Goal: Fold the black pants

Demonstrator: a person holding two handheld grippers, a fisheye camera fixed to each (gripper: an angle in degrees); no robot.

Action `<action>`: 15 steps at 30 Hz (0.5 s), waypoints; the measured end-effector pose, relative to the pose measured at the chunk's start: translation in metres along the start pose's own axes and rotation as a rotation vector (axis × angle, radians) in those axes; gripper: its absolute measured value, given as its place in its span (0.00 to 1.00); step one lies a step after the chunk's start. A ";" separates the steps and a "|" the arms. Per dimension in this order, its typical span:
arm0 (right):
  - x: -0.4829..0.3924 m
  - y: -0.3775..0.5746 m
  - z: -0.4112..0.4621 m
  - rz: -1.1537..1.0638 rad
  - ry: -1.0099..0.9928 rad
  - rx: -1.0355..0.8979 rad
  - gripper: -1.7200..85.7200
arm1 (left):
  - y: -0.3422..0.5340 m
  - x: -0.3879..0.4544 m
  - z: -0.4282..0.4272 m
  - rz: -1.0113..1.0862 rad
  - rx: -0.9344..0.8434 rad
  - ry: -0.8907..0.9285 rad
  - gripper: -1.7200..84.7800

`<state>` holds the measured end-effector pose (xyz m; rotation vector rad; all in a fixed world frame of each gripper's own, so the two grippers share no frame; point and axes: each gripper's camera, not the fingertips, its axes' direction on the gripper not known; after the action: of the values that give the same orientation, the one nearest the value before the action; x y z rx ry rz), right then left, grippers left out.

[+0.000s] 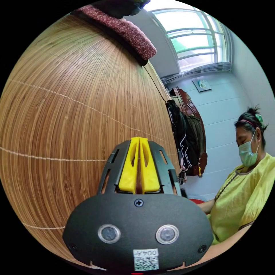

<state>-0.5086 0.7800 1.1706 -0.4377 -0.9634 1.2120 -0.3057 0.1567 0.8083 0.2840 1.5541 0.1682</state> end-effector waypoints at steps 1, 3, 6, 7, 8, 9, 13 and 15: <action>0.035 -0.002 0.026 0.096 0.028 -0.101 0.01 | 0.001 0.000 -0.001 0.001 -0.001 0.000 0.02; 0.080 -0.007 0.067 0.147 0.063 -0.253 0.01 | 0.004 -0.002 -0.005 0.007 -0.006 -0.001 0.02; 0.126 -0.020 0.134 0.129 0.040 -0.624 0.01 | 0.007 -0.004 -0.011 0.009 -0.006 0.001 0.02; 0.130 -0.024 0.154 0.051 0.043 -0.736 0.01 | 0.008 -0.004 -0.012 0.010 -0.006 0.001 0.02; 0.133 -0.026 0.161 0.026 0.036 -0.779 0.01 | 0.009 -0.004 -0.014 0.010 -0.006 -0.001 0.02; 0.136 -0.028 0.175 -0.014 0.015 -0.879 0.01 | 0.010 -0.004 -0.016 0.011 -0.006 -0.003 0.02; 0.132 -0.017 0.203 -0.276 0.090 -1.131 0.01 | 0.013 -0.003 -0.022 0.012 -0.003 -0.006 0.02; 0.132 -0.010 0.210 -0.369 0.130 -1.204 0.01 | 0.015 0.000 -0.025 0.015 0.000 -0.021 0.02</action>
<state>-0.6676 0.8568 1.3442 -1.1904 -1.5148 0.1491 -0.3297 0.1728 0.8125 0.2965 1.5316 0.1760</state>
